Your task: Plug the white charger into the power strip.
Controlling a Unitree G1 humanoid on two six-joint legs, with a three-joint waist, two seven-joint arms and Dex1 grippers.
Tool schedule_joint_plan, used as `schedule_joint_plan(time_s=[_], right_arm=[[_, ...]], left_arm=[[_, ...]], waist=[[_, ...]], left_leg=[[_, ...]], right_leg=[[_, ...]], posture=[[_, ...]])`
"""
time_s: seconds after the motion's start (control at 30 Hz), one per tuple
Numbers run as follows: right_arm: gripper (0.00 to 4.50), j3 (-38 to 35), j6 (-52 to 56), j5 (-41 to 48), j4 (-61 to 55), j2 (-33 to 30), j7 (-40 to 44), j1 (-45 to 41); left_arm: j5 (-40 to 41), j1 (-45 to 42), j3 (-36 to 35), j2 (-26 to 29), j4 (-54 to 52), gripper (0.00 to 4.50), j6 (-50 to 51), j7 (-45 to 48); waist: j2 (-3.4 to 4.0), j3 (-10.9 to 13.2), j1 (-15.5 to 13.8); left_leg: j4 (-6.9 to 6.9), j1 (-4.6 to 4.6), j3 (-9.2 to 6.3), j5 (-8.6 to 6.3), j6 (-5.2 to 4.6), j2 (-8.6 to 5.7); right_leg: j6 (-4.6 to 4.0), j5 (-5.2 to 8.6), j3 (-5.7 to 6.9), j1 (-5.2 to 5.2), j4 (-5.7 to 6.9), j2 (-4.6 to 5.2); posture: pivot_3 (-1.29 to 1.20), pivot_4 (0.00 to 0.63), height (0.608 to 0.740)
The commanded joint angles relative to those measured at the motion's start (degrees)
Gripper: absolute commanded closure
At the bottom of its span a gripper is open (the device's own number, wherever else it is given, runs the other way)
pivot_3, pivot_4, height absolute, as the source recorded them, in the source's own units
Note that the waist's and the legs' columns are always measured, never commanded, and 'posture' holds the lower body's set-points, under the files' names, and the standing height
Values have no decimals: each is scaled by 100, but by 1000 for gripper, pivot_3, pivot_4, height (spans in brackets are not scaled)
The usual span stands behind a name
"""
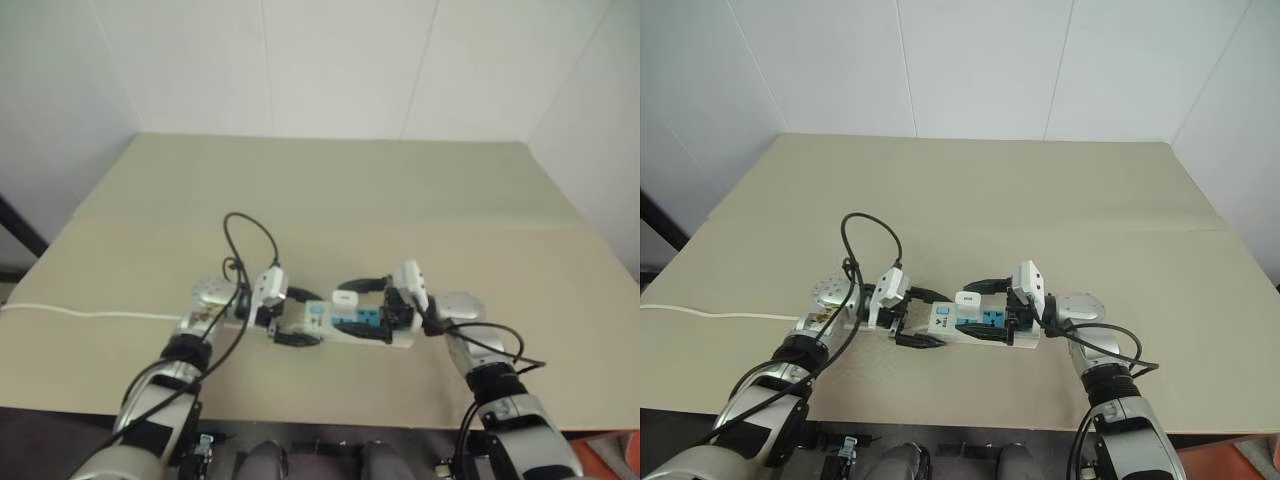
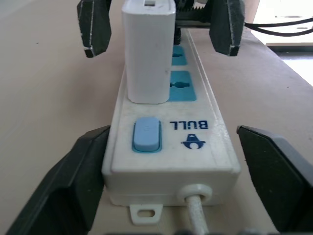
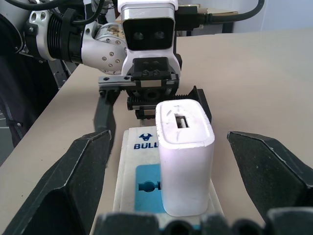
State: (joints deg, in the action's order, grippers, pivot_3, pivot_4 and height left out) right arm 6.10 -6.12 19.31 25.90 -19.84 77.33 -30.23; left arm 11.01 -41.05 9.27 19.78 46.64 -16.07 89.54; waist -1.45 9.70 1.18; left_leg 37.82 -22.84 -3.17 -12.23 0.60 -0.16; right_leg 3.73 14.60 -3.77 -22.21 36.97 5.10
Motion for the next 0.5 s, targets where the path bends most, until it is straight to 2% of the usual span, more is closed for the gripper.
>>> schedule_joint_plan(time_s=[0.03,0.13,0.23,0.33,0.5], right_arm=[[0,-33,32,-73,19,-117,-39,150],[0,-271,42,88,-460,-213,-246,214],[0,-705,340,470,-1210,-610,-349,315],[0,-1091,606,713,-1775,-1255,-263,535],[0,-1727,996,1033,-2357,-2602,302,1199]], left_arm=[[330,-209,-243,20,-342,18,57,165],[630,-226,-434,243,-1032,18,469,184],[1211,-90,-583,813,-2027,18,1361,287],[1465,163,-695,1404,-2527,18,1734,296],[1424,752,-637,2378,-2494,18,1508,296]], waist=[[0,0,-2],[-1,2,-11],[5,13,9],[27,27,30],[33,32,42]], left_leg=[[0,0,0,0,0,0],[0,-5,-1,0,0,0],[0,-20,-4,0,0,0],[0,-38,-2,0,0,0],[-18,-30,0,-1,-1,4]], right_leg=[[0,0,0,0,0,0],[0,0,0,-4,0,1],[0,0,0,-17,0,1],[0,0,-3,-40,3,3],[-4,5,-3,-37,-9,1]], posture=[[0,150,740],[0,150,740],[0,150,740],[0,150,740],[0,150,740]])
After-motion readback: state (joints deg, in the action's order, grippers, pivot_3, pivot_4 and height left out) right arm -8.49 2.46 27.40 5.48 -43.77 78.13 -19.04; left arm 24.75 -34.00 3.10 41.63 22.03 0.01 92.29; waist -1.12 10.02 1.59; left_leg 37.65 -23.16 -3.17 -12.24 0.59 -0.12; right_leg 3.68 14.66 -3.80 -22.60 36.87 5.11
